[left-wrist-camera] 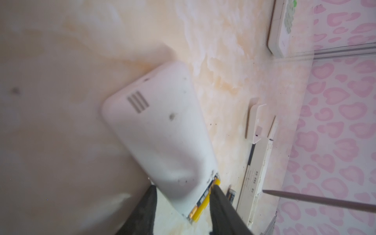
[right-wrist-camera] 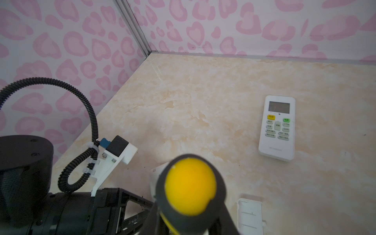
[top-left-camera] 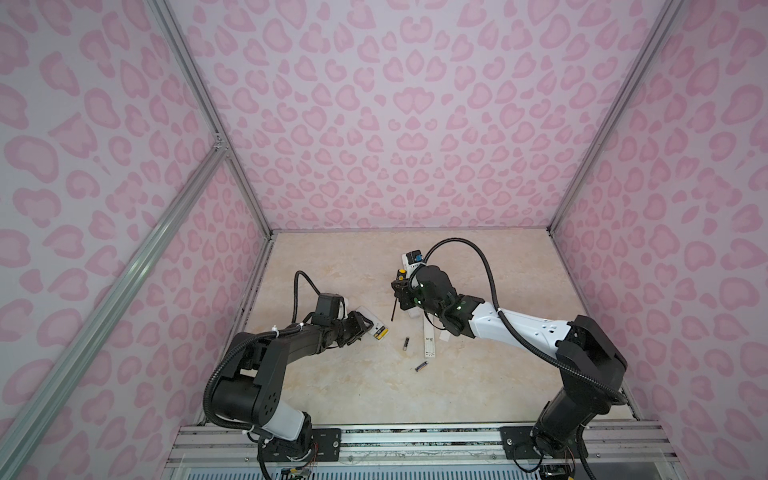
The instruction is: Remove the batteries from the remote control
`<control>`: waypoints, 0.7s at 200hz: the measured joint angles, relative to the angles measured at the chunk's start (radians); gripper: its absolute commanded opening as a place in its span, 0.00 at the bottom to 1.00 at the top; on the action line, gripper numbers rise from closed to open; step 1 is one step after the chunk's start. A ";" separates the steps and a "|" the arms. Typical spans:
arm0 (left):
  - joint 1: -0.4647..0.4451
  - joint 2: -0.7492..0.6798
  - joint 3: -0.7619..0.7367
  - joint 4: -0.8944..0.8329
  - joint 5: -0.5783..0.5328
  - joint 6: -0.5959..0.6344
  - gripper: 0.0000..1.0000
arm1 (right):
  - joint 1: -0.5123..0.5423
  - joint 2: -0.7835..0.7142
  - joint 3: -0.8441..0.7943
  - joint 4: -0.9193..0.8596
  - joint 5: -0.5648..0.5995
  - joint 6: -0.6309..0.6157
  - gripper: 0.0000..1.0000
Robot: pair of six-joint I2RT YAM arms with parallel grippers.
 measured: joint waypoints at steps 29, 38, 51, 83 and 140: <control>0.000 0.074 0.066 0.012 0.033 0.031 0.45 | 0.001 0.006 -0.005 0.010 -0.013 -0.027 0.00; 0.000 0.097 0.087 0.017 0.042 0.040 0.46 | 0.001 0.002 -0.010 0.012 -0.014 -0.035 0.00; 0.000 0.124 0.111 0.026 0.053 0.049 0.46 | 0.001 -0.003 -0.018 0.019 -0.015 -0.049 0.00; 0.001 0.147 0.136 0.031 0.070 0.059 0.48 | 0.003 -0.002 -0.034 0.060 -0.049 -0.082 0.00; 0.050 0.058 0.125 -0.048 0.070 0.092 0.48 | 0.034 0.047 -0.037 0.163 -0.167 -0.182 0.00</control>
